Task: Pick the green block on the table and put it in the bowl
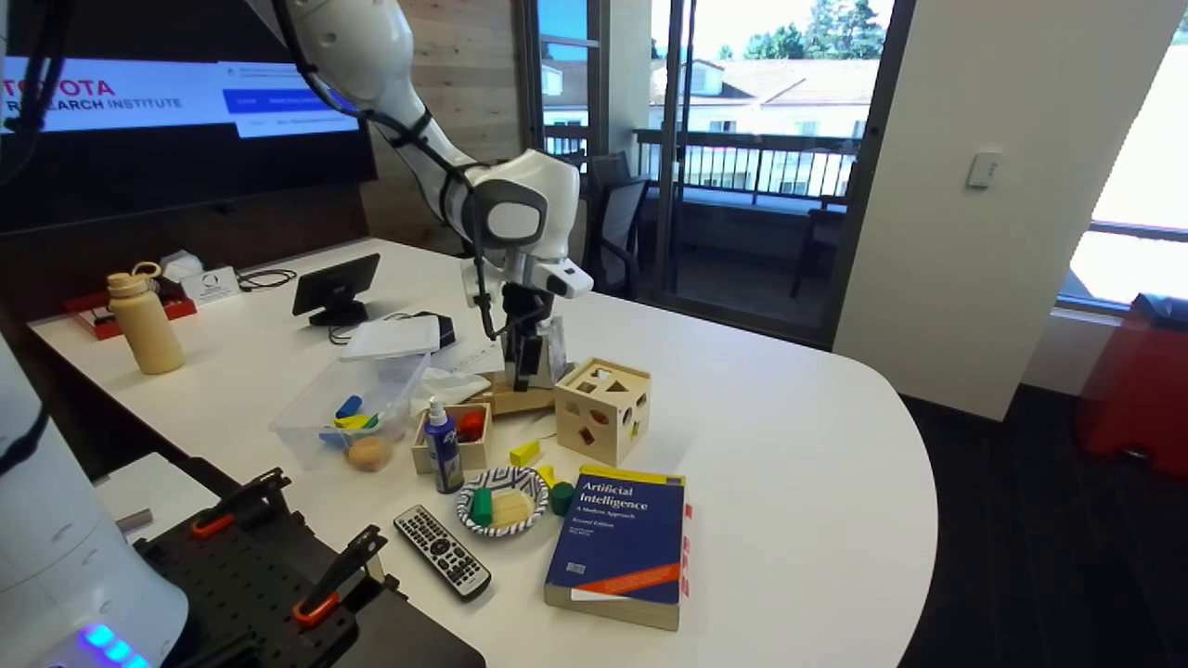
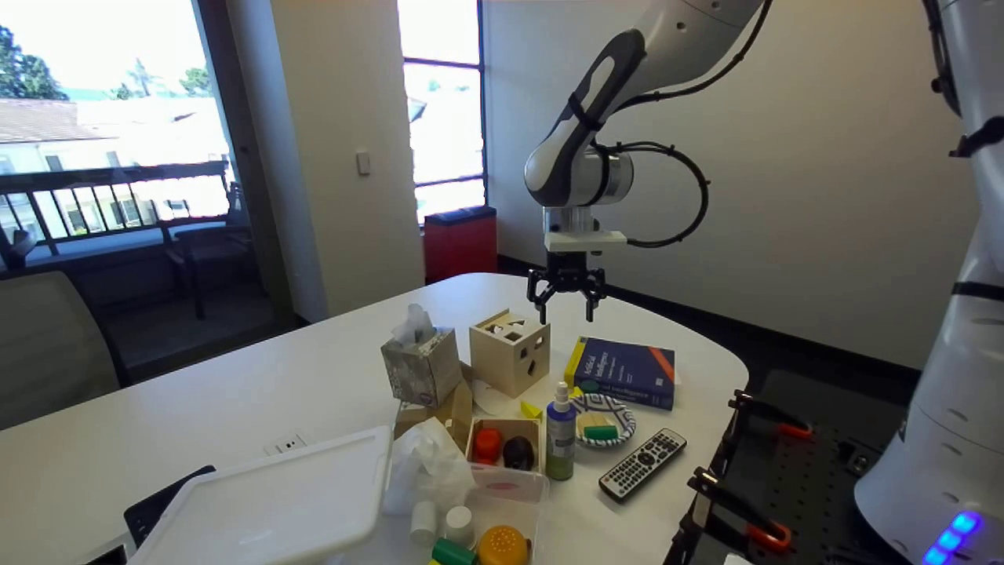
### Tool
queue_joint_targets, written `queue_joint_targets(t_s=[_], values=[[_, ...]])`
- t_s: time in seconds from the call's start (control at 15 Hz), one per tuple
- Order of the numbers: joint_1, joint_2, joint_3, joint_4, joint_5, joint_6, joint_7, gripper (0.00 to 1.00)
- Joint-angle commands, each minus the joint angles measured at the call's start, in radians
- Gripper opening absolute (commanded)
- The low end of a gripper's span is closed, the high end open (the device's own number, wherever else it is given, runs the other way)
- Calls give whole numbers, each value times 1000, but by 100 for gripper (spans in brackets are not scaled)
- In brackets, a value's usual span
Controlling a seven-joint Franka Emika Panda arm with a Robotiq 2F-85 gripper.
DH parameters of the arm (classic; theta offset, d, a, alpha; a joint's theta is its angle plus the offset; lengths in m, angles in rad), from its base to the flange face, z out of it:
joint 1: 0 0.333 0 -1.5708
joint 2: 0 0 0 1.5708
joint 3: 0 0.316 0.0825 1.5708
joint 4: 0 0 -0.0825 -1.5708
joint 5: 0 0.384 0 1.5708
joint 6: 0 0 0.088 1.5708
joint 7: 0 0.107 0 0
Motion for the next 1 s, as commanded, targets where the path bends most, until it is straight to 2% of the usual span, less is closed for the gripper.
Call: queue_joint_targets(t_s=[0.0,0.47,0.93], values=[[-30,122,-11,100,17,-17,-5,100],[-69,303,-33,278,-2,-61,15,100],[-92,417,-34,346,18,-72,17,100]])
